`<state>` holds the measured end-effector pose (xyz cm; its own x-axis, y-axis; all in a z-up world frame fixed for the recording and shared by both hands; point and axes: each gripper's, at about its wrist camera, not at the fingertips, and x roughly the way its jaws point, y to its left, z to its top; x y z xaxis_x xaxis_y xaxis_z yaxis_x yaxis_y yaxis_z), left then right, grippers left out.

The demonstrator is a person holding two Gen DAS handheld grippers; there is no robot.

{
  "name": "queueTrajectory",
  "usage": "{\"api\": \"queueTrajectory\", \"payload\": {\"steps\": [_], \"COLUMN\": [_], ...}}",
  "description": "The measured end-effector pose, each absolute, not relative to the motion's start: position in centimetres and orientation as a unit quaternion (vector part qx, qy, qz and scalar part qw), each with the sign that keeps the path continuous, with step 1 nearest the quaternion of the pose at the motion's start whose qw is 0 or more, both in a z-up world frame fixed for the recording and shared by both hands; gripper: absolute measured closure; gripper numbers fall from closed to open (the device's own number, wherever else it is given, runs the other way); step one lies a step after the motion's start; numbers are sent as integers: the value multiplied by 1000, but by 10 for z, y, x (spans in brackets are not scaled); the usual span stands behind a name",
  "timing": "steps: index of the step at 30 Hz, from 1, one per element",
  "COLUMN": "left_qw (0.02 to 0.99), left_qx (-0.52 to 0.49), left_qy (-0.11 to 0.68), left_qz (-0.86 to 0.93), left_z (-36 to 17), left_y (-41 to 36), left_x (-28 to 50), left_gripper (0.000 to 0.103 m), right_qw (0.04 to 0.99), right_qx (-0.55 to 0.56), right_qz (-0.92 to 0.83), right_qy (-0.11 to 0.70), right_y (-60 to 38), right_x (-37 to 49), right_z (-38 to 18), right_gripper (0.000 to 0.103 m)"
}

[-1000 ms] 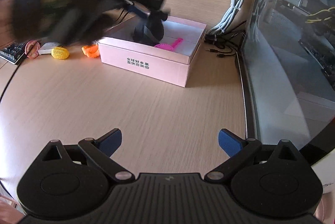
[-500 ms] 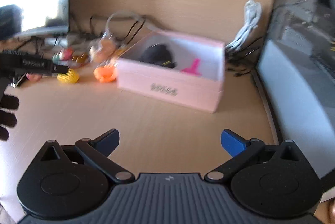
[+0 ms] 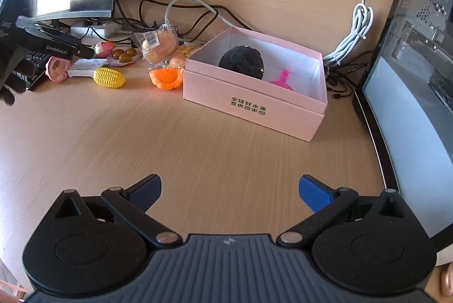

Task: Organize objects
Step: 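Grasp the yellow corn toy with the left gripper while the right grasps the cake toy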

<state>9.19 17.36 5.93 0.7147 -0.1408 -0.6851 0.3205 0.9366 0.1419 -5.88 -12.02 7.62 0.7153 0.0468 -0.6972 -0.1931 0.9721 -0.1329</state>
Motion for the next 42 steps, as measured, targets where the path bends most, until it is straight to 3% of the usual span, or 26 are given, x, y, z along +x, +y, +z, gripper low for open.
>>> {"api": "queueTrajectory", "payload": {"steps": [7, 15, 17, 18, 22, 33, 39, 42], "left_qw": [876, 875, 873, 873, 889, 900, 890, 882], "left_qx": [227, 175, 149, 132, 61, -240, -251, -251], "left_qy": [351, 397, 417, 424, 434, 360, 353, 354], "left_qz": [-241, -216, -206, -200, -130, 61, 144, 185], "left_z": [48, 27, 22, 20, 23, 67, 82, 80], "left_y": [124, 133, 132, 132, 138, 229, 282, 301], "left_x": [91, 115, 122, 123, 114, -41, -113, -148], "left_gripper": [48, 48, 56, 68, 68, 69, 69, 69], "right_qw": [918, 917, 916, 916, 918, 914, 888, 863], "right_qx": [-91, -81, -80, -80, -89, -103, -200, -247], "right_qz": [56, 55, 56, 57, 68, 194, 320, 367], "right_qy": [382, 387, 389, 389, 381, 341, 261, 243], "right_y": [-116, -119, -120, -120, -118, -65, 43, 108], "right_x": [-63, -72, -73, -73, -71, -13, 19, 38], "right_z": [73, 73, 72, 72, 75, 90, 85, 73], "right_gripper": [0, 0, 0, 0, 0, 0, 1, 10]}}
